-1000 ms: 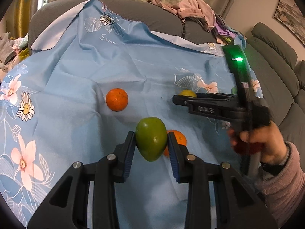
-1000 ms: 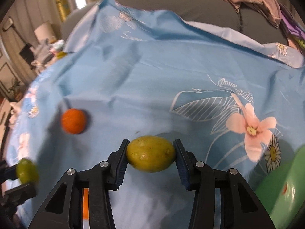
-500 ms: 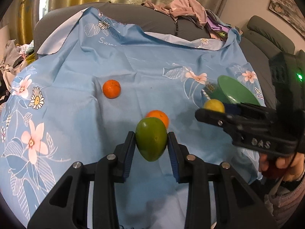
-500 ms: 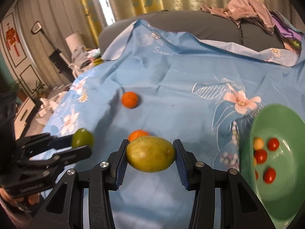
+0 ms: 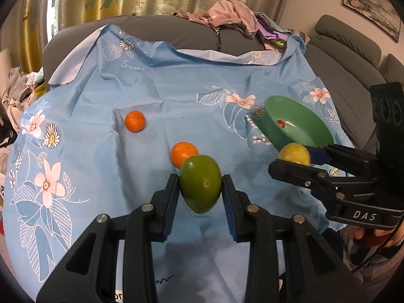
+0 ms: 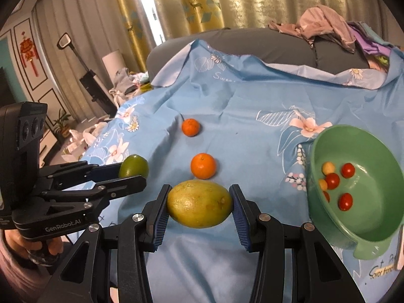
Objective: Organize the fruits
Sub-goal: 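Carry the yellow fruit to the green bowl and release it with the right tool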
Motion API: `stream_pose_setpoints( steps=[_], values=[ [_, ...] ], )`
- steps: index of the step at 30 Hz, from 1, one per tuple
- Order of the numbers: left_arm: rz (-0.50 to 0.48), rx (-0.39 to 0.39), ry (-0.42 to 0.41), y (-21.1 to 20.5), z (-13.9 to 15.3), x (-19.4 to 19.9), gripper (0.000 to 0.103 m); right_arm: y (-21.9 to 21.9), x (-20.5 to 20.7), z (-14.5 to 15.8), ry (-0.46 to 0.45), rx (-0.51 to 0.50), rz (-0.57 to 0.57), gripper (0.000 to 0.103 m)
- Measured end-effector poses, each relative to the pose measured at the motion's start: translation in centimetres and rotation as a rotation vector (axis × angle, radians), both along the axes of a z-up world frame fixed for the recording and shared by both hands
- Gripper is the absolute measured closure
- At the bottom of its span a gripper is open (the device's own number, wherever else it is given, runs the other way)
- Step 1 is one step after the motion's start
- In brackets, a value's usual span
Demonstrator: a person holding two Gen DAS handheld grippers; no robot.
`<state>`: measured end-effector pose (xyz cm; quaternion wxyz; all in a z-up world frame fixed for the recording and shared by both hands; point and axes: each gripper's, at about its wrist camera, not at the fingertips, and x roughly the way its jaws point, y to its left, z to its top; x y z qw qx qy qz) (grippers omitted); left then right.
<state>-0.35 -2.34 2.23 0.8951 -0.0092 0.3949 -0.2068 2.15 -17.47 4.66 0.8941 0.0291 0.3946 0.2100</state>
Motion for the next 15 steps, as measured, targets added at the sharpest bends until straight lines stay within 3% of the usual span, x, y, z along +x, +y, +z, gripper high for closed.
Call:
stream_pose_setpoints(
  steps=[9, 15],
  values=[
    [-0.047, 0.024, -0.048, -2.1, 1.7, -0.6, 0.071, -1.8, -1.3, 1.6, -0.050, 0.044, -0.025, 0.055],
    [-0.031, 0.026, 0.003, -2.3, -0.3, 1.0, 0.070, -3.0, -1.3, 1.0, -0.049, 0.054, -0.048, 0.055]
  ],
)
